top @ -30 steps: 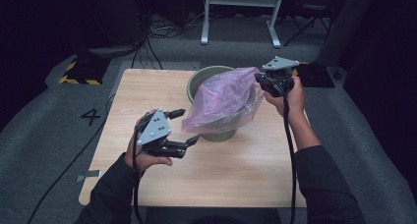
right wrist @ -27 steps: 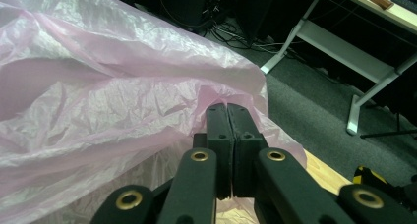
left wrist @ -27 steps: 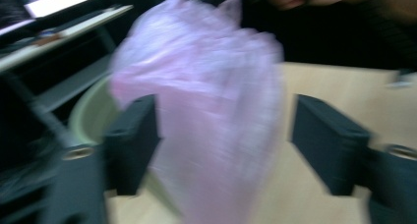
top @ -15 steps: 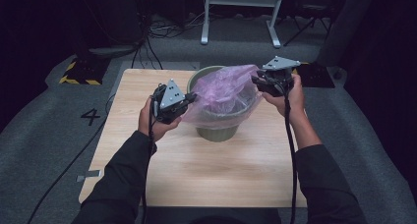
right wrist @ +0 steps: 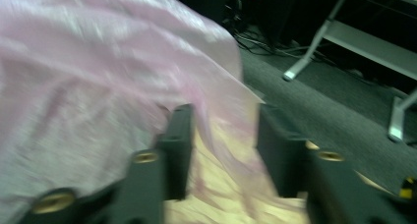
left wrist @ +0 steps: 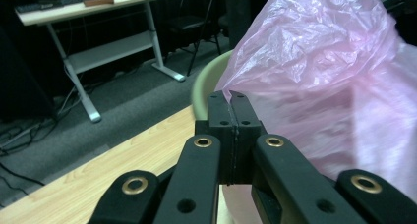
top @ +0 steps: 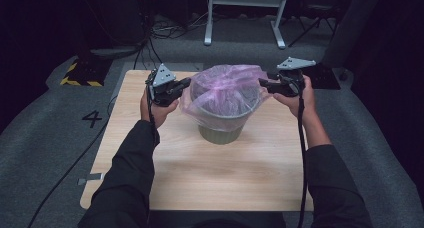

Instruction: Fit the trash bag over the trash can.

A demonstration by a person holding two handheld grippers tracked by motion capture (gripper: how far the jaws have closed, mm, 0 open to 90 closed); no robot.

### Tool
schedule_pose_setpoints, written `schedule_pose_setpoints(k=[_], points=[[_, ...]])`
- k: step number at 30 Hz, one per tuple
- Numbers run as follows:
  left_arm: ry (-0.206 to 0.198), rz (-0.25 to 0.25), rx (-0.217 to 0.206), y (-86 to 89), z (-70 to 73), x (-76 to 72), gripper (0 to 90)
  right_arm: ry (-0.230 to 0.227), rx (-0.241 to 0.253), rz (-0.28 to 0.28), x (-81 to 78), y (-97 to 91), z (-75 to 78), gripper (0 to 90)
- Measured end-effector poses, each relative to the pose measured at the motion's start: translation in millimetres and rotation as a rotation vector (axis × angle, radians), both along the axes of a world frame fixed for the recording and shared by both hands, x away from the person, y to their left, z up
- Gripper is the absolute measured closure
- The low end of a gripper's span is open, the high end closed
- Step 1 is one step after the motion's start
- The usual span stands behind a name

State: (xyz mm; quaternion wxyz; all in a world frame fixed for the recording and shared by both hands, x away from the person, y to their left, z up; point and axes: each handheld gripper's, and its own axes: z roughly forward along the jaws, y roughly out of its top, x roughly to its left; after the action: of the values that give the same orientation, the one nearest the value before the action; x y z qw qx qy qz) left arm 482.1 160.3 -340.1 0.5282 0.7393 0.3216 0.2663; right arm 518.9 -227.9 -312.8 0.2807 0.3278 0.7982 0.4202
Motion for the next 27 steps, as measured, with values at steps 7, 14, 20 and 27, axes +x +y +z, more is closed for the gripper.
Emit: schedule_pose_setpoints(k=[7,14,20,27], points=[[0.084,0.047,-0.023,0.6,-23.3,29.9,90.0,0.010,0.012,-0.045,12.6,-1.9,-17.7,89.4],[0.181,0.040,-0.004,-2.5,-44.0,43.5,90.0,0.063,0.025,-0.060,19.2,-6.4,-33.7,90.0],[0.234,-0.022,-0.020,-3.2,-53.4,40.5,90.0,0.120,0.058,0.004,15.2,-5.3,-47.9,90.0],[0.210,-0.066,0.012,0.0,-52.8,21.2,90.0,0.126,0.065,0.056,-3.5,-3.8,-52.4,90.0]])
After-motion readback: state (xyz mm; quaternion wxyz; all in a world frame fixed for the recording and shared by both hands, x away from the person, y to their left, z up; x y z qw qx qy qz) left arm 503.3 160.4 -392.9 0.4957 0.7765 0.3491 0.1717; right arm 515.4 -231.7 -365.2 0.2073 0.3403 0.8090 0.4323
